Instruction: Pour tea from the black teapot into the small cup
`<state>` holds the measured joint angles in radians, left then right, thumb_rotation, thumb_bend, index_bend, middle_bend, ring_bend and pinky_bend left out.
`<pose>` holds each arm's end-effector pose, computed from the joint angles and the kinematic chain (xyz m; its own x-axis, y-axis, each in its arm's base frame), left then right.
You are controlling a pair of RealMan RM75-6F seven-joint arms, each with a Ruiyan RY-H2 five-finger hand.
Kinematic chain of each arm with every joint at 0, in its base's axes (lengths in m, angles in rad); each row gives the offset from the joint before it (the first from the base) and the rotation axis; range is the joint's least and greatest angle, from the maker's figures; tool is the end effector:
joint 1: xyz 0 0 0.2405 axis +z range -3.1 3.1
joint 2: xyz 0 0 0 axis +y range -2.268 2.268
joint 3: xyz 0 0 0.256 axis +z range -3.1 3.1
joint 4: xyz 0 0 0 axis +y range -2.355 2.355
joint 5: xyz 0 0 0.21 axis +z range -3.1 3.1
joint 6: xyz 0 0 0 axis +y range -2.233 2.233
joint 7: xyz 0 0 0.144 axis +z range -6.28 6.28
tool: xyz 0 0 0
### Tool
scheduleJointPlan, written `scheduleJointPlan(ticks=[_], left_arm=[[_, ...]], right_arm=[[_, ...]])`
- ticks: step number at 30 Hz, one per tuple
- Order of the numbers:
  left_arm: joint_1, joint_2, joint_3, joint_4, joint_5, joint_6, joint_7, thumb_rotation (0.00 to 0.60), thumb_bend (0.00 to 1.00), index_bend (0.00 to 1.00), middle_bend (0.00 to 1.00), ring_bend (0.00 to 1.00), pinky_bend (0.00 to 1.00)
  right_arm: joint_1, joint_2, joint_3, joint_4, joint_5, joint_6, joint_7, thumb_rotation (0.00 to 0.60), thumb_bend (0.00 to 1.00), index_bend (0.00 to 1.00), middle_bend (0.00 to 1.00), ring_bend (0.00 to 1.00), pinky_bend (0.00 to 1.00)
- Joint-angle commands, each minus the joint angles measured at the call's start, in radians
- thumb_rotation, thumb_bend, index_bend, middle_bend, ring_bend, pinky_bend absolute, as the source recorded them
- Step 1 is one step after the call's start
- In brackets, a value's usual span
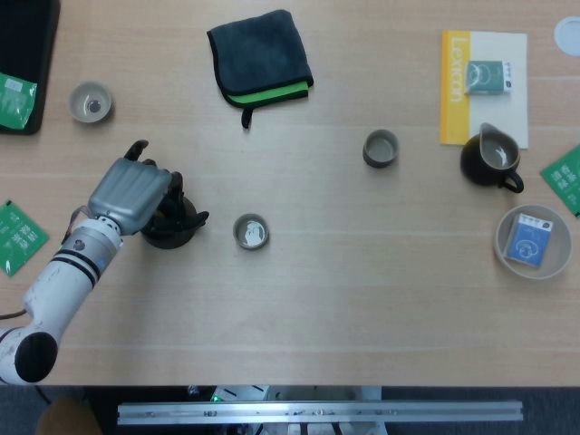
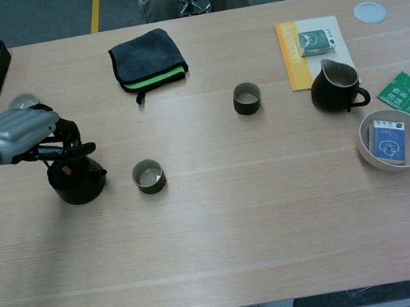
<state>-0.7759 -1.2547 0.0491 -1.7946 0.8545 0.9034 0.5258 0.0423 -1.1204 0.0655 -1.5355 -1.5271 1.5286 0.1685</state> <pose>-0.1979 0.2924 0.0254 0.5917 0.4915 0.6390 0.8058 -0.3372 -0.4868 -0.3256 -0.1715 0.1727 0.3085 0.0438 0.9502 -0.9511 0.0011 0.3088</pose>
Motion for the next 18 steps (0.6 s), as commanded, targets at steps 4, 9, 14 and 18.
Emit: scheduleJointPlan(ticks=[4, 9, 14, 18], left_arm=[[-0.001, 0.004, 0.013, -0.028, 0.005, 0.005, 0.02, 0.033, 0.16, 0.43, 0.5, 0.34, 0.04], [-0.001, 0.007, 0.02, -0.049, 0.014, 0.008, 0.028, 0.033, 0.16, 0.49, 0.58, 0.41, 0.05], [0.013, 0.014, 0.022, -0.07, 0.025, 0.029, 0.015, 0.03, 0.16, 0.49, 0.58, 0.41, 0.04], [0.053, 0.025, 0.022, -0.087, 0.079, 0.077, -0.033, 0.031, 0.16, 0.48, 0.56, 0.4, 0.05]], right_arm=[[0.0, -0.001, 0.0, 0.004, 0.001, 0.0, 0.005, 0.6, 0.05, 0.24, 0.19, 0.0, 0.0], [0.0, -0.001, 0.001, 0.004, 0.003, 0.0, 0.005, 0.6, 0.05, 0.24, 0.19, 0.0, 0.0], [0.001, 0.0, 0.002, 0.001, 0.002, 0.0, 0.004, 0.6, 0.05, 0.24, 0.19, 0.0, 0.0], [0.002, 0.001, 0.002, 0.0, 0.002, -0.002, 0.003, 0.6, 0.05, 0.24, 0.19, 0.0, 0.0]])
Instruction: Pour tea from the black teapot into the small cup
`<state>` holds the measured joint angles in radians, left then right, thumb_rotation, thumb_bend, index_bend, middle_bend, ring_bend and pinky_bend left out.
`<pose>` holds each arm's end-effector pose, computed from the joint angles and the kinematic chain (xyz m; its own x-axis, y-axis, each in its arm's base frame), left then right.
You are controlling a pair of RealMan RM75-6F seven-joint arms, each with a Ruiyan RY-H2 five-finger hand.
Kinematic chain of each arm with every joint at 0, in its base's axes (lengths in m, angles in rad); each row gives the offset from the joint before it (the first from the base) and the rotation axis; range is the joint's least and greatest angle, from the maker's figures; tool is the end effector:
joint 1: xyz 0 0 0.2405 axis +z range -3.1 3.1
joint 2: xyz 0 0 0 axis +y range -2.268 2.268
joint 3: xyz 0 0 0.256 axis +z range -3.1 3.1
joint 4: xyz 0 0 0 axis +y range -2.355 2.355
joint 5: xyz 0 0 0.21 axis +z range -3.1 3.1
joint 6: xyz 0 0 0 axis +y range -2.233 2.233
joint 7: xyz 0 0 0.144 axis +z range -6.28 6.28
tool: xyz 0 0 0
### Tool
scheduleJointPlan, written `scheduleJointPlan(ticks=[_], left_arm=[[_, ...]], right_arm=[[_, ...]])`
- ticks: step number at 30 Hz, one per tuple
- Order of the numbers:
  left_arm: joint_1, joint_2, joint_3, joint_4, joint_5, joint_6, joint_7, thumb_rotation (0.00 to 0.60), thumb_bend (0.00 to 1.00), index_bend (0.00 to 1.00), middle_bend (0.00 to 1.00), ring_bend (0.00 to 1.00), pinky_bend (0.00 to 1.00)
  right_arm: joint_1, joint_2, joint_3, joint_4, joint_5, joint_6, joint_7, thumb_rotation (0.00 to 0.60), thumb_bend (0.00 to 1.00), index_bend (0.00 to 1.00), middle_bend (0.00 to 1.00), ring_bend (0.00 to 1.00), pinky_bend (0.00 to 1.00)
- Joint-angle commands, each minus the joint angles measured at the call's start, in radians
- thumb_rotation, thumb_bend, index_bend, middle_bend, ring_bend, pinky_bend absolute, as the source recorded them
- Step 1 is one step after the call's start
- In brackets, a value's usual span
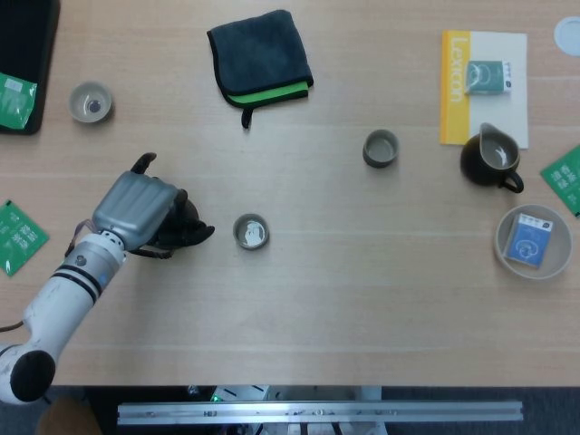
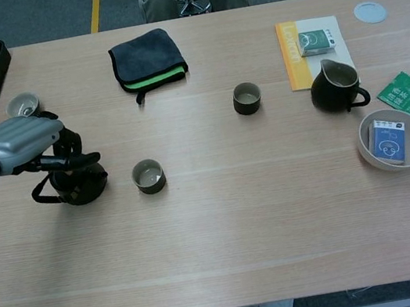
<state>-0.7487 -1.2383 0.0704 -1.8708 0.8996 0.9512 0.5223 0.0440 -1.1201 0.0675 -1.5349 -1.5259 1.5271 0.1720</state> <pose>-0.1911 0.2736 0.0276 0.5730 0.4936 0.6542 0.8195 -0.3493 -0.4543 -0.3256 -0.1724 0.1730 0.3058 0.0450 0.9510 -0.9520 0.0006 0.3061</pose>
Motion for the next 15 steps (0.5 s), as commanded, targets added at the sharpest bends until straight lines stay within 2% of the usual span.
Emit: scheduleJointPlan(ticks=[1, 10, 15], left_arm=[[0.038, 0.012, 0.002, -0.013, 0.051, 0.043, -0.043, 0.029, 0.16, 0.48, 0.55, 0.39, 0.05], [0.157, 0.026, 0.035, 0.009, 0.249, 0.146, -0.181, 0.049, 0.16, 0.45, 0.52, 0.36, 0.04], [0.191, 0.016, 0.052, 0.033, 0.313, 0.162, -0.197, 0.061, 0.16, 0.43, 0.49, 0.36, 0.05]], right_arm=[[0.001, 0.001, 0.001, -0.001, 0.0, -0.001, -0.001, 0.6, 0.05, 0.24, 0.19, 0.0, 0.0], [0.002, 0.001, 0.0, -0.006, -0.002, -0.001, -0.005, 0.6, 0.05, 0.24, 0.19, 0.0, 0.0], [0.004, 0.003, 0.0, -0.01, -0.005, -0.002, -0.009, 0.6, 0.05, 0.24, 0.19, 0.0, 0.0]])
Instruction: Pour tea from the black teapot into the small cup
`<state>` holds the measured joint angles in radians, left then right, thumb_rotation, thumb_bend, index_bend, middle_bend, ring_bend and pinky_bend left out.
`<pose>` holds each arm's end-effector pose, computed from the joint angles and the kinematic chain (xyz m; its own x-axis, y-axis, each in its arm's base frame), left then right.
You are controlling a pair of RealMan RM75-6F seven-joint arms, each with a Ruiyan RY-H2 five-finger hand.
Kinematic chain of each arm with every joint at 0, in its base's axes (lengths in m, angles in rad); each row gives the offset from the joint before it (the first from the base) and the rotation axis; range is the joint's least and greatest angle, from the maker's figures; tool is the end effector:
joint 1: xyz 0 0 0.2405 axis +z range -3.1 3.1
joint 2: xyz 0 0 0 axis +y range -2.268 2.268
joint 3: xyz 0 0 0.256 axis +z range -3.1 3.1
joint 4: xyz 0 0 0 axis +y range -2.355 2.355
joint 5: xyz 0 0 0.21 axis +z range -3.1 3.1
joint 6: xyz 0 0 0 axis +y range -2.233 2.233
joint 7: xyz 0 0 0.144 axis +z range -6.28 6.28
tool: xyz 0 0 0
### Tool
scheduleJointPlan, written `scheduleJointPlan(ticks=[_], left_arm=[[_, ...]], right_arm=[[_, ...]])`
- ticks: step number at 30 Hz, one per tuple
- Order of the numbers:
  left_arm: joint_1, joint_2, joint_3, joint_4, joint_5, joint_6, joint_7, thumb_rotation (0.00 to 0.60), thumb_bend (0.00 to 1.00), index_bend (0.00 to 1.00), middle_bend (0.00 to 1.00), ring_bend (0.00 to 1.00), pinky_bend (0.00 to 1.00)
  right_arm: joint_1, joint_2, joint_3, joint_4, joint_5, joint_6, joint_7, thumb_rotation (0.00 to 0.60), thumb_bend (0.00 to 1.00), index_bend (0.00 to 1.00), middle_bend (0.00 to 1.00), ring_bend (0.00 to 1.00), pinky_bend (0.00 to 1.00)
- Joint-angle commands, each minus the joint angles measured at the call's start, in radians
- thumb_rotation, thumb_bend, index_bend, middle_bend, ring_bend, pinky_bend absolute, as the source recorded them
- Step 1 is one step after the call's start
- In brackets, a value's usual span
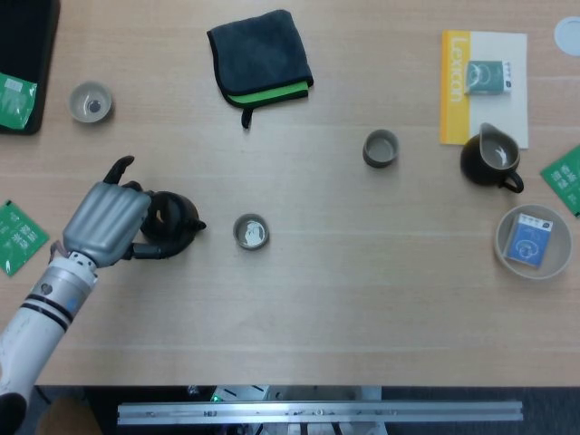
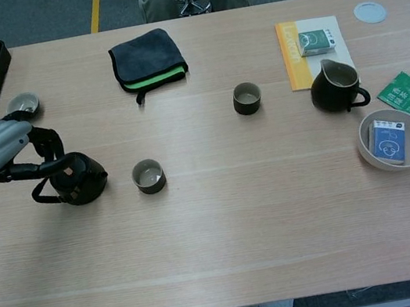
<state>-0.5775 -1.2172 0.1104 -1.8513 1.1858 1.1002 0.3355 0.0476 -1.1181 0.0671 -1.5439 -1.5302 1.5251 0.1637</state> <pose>-0.2138 0.2439 0.0474 0.4874 0.4114 0.7702 0.8692 -0.3130 -0.3829 -0.3230 -0.1735 0.1721 0.3072 0.0427 0.9507 -0.9515 -0.0070 0.3077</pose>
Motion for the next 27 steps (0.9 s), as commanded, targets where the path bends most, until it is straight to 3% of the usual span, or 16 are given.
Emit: scheduleJointPlan(ticks=[1, 13, 27], left_arm=[[0.027, -0.008, 0.015, 0.018, 0.04, 0.017, -0.009, 0.062, 0.16, 0.43, 0.49, 0.36, 0.05], [0.077, -0.05, 0.015, 0.062, 0.09, 0.017, -0.021, 0.079, 0.16, 0.39, 0.43, 0.31, 0.05], [0.12, -0.058, 0.014, 0.077, 0.115, 0.021, 0.0, 0.086, 0.16, 0.39, 0.43, 0.31, 0.05]], right_arm=[[0.0, 0.001, 0.0, -0.002, -0.001, 0.001, -0.002, 0.6, 0.05, 0.24, 0.19, 0.0, 0.0], [0.001, 0.004, -0.001, -0.006, 0.002, -0.002, -0.007, 0.6, 0.05, 0.24, 0.19, 0.0, 0.0], [0.003, 0.006, -0.001, -0.014, -0.004, -0.001, -0.012, 0.6, 0.05, 0.24, 0.19, 0.0, 0.0]])
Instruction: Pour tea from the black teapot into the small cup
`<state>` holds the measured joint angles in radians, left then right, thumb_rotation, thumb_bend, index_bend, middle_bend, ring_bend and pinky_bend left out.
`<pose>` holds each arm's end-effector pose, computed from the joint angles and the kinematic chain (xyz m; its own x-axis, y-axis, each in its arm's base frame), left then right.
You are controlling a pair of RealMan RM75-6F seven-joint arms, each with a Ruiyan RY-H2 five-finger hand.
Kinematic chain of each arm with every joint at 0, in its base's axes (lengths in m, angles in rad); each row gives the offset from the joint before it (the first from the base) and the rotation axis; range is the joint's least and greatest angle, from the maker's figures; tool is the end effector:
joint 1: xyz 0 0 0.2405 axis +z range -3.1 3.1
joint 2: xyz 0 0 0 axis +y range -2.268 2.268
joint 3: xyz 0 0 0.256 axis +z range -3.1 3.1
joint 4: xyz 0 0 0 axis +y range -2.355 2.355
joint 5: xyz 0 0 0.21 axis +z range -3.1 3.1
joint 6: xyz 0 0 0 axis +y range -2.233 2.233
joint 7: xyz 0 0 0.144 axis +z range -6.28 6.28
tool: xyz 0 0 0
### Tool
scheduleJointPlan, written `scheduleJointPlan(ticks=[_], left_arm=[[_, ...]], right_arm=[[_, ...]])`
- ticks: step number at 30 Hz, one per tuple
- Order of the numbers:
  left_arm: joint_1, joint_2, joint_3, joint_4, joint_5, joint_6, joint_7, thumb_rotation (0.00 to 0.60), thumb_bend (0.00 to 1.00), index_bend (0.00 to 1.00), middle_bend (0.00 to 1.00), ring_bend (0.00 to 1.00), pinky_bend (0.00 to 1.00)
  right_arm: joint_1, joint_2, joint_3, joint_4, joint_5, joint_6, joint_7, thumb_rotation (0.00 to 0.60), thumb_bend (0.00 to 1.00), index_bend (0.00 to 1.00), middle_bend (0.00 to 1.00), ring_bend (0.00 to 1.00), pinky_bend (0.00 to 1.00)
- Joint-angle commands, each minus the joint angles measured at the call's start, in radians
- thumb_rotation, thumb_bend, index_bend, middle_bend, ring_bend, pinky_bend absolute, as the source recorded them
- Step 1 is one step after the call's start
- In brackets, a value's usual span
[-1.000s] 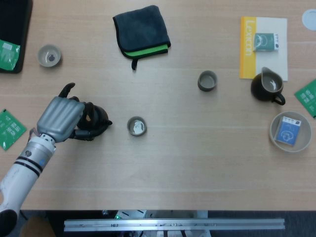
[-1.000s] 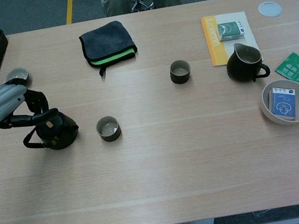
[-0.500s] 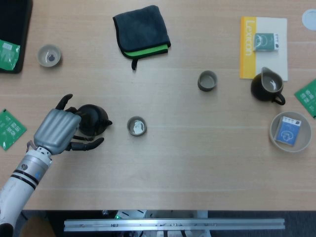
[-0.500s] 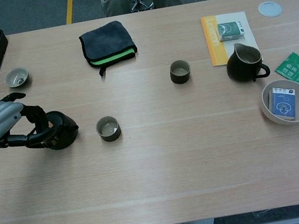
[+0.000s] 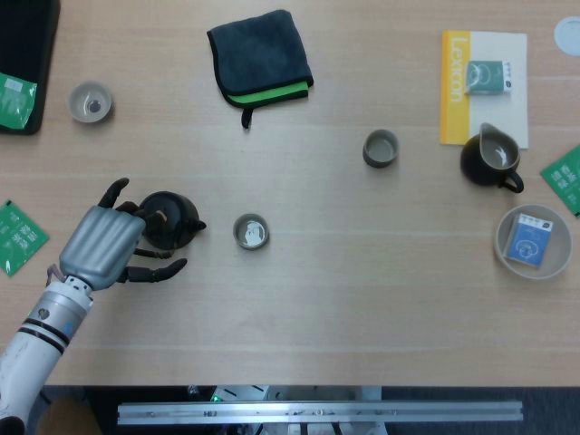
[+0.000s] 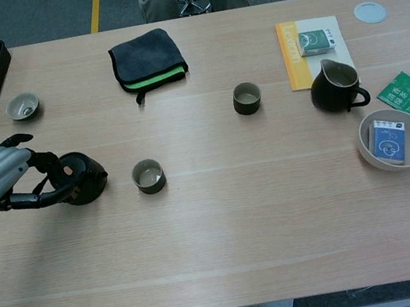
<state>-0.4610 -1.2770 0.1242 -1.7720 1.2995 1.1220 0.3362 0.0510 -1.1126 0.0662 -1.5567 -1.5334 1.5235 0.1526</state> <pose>-0.2364 0.2180 0.0337 0.5001 0.4078 0.7639 0.8623 -0.3149 -0.3965 -0.3201 -0.1743 0.1721 0.3109 0.0404 0.9496 -0.9501 -0.0135 0.3116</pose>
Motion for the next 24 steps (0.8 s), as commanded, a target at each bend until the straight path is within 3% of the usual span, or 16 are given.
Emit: scheduleJointPlan(ticks=[1, 24], left_arm=[[0.007, 0.002, 0.0, -0.004, 0.001, -0.002, -0.002, 0.087, 0.16, 0.39, 0.43, 0.31, 0.05], [0.038, -0.05, -0.011, 0.031, 0.03, -0.022, 0.031, 0.087, 0.16, 0.4, 0.43, 0.31, 0.05]], right_arm=[[0.0, 0.001, 0.0, -0.002, -0.001, 0.001, 0.0, 0.6, 0.05, 0.24, 0.19, 0.0, 0.0], [-0.009, 0.006, -0.004, 0.003, -0.003, 0.012, 0.012, 0.6, 0.05, 0.24, 0.19, 0.0, 0.0]])
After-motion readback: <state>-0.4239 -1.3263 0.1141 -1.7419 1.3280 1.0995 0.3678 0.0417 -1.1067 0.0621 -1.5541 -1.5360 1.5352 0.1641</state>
